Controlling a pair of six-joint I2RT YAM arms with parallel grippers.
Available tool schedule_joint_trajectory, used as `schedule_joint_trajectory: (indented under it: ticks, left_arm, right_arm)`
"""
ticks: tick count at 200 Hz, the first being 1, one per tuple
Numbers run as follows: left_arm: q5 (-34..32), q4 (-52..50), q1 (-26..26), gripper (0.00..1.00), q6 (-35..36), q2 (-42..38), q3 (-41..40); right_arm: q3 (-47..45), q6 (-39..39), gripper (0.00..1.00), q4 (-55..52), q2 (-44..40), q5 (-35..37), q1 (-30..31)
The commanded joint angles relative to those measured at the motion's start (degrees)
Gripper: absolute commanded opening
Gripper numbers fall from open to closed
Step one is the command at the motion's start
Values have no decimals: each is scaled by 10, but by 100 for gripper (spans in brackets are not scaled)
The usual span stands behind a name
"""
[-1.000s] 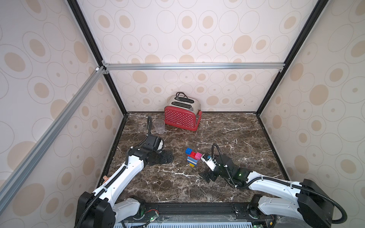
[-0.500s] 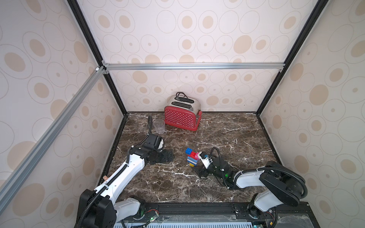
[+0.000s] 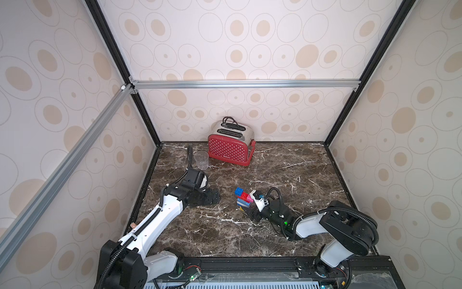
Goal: Assemble a carrot with lego
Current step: Adjust the lego brick at the center of the board.
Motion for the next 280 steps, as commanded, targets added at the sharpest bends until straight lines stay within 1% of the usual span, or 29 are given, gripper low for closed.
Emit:
schedule_joint_trajectory:
  ticks: [1, 68, 93, 116, 147, 208, 243, 280]
  left_arm:
    - [-8, -17, 6, 99, 12, 1, 18]
    - [-13, -20, 6, 99, 12, 0, 19]
    - [-15, -21, 6, 99, 13, -1, 19]
    - [-17, -21, 6, 99, 12, -1, 18]
    - [-18, -21, 6, 99, 11, -1, 17]
    - [-21, -25, 6, 99, 13, -1, 20]
    - [-22, -25, 7, 99, 13, -2, 22]
    - [-19, -22, 6, 99, 12, -1, 22]
  right_arm:
    - [11, -9, 73, 23, 10, 5, 2]
    - [31, -18, 65, 15, 19, 6, 0]
    - [38, -19, 60, 8, 26, 1, -2]
    - [38, -16, 51, 8, 29, -4, -6]
    - [38, -17, 44, 6, 27, -8, -12]
    - [47, -20, 36, -20, 14, -20, -19]
    - [59, -1, 32, -65, -5, -46, -32]
    - [74, 25, 27, -128, -32, -104, -56]
